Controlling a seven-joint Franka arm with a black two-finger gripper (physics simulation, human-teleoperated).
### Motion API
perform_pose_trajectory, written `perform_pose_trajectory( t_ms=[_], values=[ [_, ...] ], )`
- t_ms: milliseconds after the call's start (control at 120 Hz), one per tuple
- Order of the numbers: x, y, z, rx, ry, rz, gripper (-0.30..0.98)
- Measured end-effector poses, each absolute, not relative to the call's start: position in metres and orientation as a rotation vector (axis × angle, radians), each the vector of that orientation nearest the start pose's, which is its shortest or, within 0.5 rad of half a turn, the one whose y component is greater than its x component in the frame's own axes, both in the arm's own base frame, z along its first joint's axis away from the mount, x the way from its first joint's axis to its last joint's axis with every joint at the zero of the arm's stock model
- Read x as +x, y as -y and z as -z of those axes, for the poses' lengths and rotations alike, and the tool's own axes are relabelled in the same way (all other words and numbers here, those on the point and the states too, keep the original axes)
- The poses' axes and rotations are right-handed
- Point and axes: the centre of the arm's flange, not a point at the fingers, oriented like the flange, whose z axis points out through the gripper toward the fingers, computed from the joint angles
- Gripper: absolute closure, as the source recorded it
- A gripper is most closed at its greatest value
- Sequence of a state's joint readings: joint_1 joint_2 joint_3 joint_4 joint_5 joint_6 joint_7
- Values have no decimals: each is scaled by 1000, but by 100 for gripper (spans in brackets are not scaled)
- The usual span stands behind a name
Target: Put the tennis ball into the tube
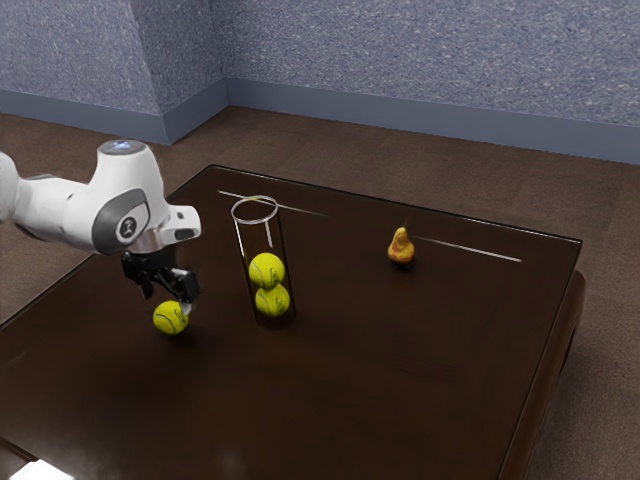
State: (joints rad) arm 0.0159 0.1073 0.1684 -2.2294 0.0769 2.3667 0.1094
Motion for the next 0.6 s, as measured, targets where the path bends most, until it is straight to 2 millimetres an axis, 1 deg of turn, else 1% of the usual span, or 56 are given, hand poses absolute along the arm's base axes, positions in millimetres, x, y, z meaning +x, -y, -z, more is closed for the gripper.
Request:
perform_pose_trajectory(
  t_ms=[50, 100, 242, 400, 500, 600],
  values=[
    [533, -112, -321, -3059, 56, 52, 0],
    [535, -118, -311, -3055, 64, 64, 0],
    [542, -119, -291, -3047, 47, 97, 0],
    [545, -120, -276, -3043, 36, 114, 0],
    [544, -126, -269, -3038, 47, 116, 0],
    [544, -131, -258, -3034, 52, 110, 0]
  ],
)
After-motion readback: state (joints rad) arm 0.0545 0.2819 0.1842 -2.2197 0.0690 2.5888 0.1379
